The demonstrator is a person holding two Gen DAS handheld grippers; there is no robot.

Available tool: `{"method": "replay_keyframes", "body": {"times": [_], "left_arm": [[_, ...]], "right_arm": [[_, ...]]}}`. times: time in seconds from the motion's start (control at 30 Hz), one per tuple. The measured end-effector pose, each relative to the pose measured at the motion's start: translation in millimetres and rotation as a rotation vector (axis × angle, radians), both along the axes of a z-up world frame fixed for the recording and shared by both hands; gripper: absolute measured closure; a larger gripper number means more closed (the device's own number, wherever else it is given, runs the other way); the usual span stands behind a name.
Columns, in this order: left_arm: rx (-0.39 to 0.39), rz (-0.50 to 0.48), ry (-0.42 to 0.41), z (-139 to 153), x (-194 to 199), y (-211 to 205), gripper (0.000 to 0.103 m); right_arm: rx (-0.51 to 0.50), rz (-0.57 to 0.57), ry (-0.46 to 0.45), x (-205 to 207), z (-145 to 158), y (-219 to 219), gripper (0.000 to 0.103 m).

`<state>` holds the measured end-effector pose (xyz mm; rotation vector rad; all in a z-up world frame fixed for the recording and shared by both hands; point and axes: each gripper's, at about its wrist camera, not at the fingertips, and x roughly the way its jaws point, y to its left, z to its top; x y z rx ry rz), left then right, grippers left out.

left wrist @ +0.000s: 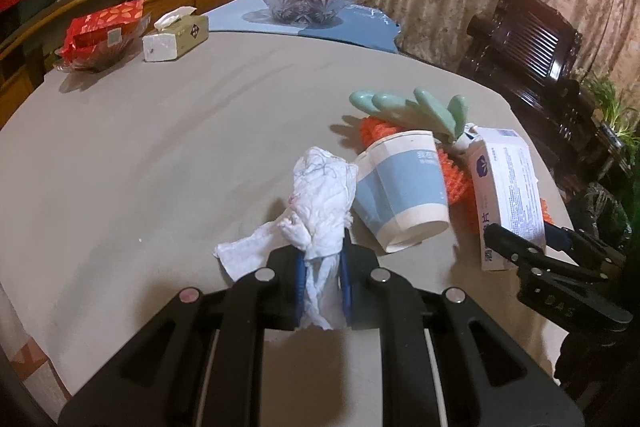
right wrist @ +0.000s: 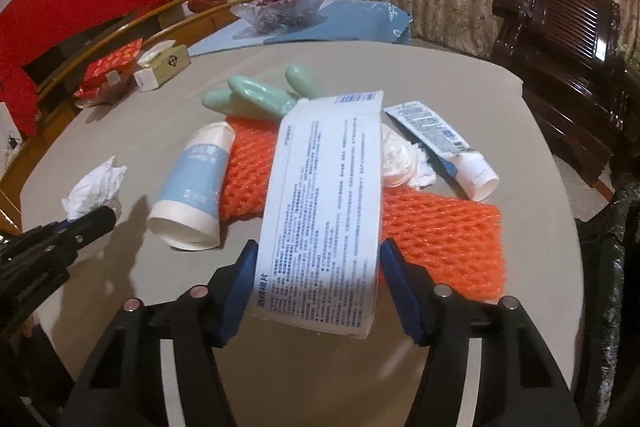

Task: Collect trash
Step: 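Grasp and lift the white medicine box with the right gripper while the left gripper holds the tissue, then carry the box and tissue over the black bin and open both grippers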

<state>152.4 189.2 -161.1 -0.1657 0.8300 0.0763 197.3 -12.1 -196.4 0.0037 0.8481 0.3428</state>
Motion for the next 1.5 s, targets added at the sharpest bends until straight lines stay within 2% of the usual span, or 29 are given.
{"method": "replay_keyframes", "body": {"times": [0.43, 0.67, 1.13, 1.5], "left_arm": [[-0.002, -0.066, -0.068, 36.0, -21.9, -37.3, 0.089], [-0.010, -0.118, -0.103, 55.0, -33.8, -64.2, 0.089], [-0.032, -0.229, -0.179, 90.2, -48.3, -129.0, 0.090], [-0.060, -0.371, -0.216, 103.6, -49.1, -198.3, 0.089]], "right_arm": [[0.053, 0.045, -0.065, -36.3, 52.4, -30.9, 0.043], [0.078, 0.023, -0.104, -55.2, 77.7, -54.2, 0.043], [0.084, -0.073, -0.209, -89.6, 125.7, -111.8, 0.043], [0.081, -0.216, -0.254, -107.9, 142.9, -181.6, 0.043]]}}
